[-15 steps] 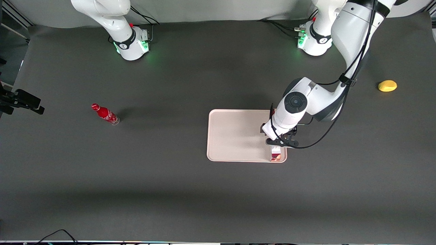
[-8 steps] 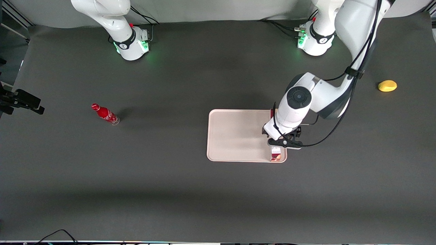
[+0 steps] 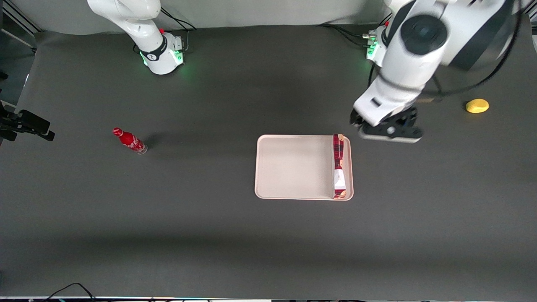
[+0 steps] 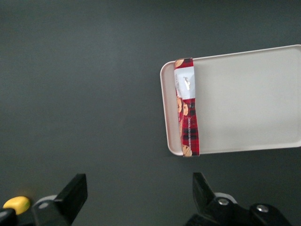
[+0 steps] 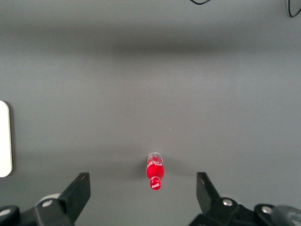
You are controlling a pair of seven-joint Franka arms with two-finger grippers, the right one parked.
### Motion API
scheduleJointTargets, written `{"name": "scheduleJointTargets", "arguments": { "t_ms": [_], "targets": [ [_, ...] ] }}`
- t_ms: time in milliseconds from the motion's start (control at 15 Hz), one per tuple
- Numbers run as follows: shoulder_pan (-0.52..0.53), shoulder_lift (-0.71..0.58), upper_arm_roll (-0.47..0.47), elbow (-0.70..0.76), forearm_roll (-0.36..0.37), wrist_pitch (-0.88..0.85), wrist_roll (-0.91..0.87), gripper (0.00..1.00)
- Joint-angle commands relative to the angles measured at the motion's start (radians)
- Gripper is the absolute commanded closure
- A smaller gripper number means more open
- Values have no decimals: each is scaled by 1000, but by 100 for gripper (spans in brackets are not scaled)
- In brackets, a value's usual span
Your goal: Place red cookie box on tray
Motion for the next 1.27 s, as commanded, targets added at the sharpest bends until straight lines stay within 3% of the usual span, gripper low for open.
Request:
{"name": "scheduleJointTargets", "arguments": {
  "t_ms": [0, 333, 467, 600, 733, 1200],
  "targets": [
    [-10, -16, 102, 177, -32, -188, 49, 0],
    [-10, -90, 281, 129, -83, -135, 177, 0],
    [-10, -172, 344, -29, -95, -14, 239, 0],
    [-11, -222, 355, -125, -101, 50, 231, 0],
    [-8, -222, 367, -131, -144, 44, 240, 0],
    [-11, -191, 377, -91, -126, 42, 262, 0]
  ]
}}
